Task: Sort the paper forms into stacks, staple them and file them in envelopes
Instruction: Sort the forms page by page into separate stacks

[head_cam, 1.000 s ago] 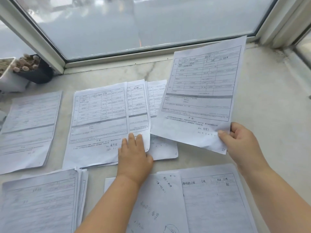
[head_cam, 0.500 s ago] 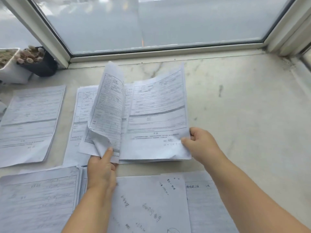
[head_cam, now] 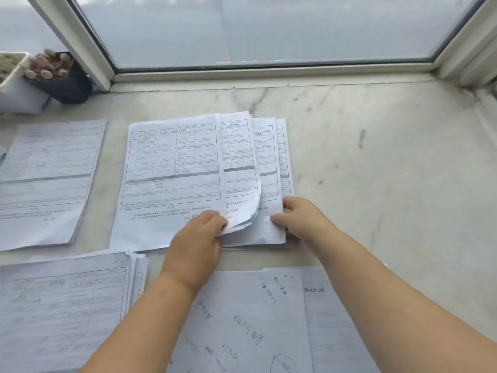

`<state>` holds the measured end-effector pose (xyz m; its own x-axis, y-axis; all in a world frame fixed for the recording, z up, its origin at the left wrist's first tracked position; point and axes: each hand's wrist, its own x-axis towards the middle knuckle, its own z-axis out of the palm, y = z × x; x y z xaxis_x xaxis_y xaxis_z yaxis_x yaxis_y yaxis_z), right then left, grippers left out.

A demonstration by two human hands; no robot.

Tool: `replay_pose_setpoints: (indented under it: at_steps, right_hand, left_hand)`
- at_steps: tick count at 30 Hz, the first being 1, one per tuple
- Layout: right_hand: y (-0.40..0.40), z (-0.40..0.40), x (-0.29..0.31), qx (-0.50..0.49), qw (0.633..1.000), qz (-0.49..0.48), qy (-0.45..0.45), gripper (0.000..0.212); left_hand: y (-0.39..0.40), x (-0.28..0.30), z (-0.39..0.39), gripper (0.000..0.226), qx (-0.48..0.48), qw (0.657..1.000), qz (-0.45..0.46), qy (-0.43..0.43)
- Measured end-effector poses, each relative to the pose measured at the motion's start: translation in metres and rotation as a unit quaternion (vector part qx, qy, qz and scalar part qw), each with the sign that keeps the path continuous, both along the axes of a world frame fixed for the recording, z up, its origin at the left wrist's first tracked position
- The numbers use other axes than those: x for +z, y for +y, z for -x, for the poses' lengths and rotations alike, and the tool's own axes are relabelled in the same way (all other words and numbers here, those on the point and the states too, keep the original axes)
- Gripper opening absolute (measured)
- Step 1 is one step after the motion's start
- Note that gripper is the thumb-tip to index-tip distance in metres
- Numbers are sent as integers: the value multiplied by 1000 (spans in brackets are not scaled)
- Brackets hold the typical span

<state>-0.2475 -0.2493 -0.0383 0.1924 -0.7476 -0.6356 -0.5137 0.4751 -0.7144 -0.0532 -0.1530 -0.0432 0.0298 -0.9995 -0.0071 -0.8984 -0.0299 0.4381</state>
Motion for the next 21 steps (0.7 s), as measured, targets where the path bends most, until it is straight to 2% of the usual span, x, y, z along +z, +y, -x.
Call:
replay_pose_setpoints:
  at_steps: [3,5,12,17,21]
  right_hand:
    - [3,1,-2,-16,1000,4,6,18]
    - [5,2,-2,-23,1000,13,12,18]
    - [12,6,0,-59,994,88,28,28]
    - [9,10,3,-54,997,56,19,33]
    - [8,16,0,-41,998,38,30,31]
  left_hand:
    - [-2,-4,3,36,-13,999,-14,-45]
    - [0,-6,1,35,-44,996,17,-71]
    - [6,-10,-5,19,-51,995,51,-73]
    - [8,-6,-3,39,-51,997,11,-61]
    - [8,-8,-4,40,-48,995,31,-76]
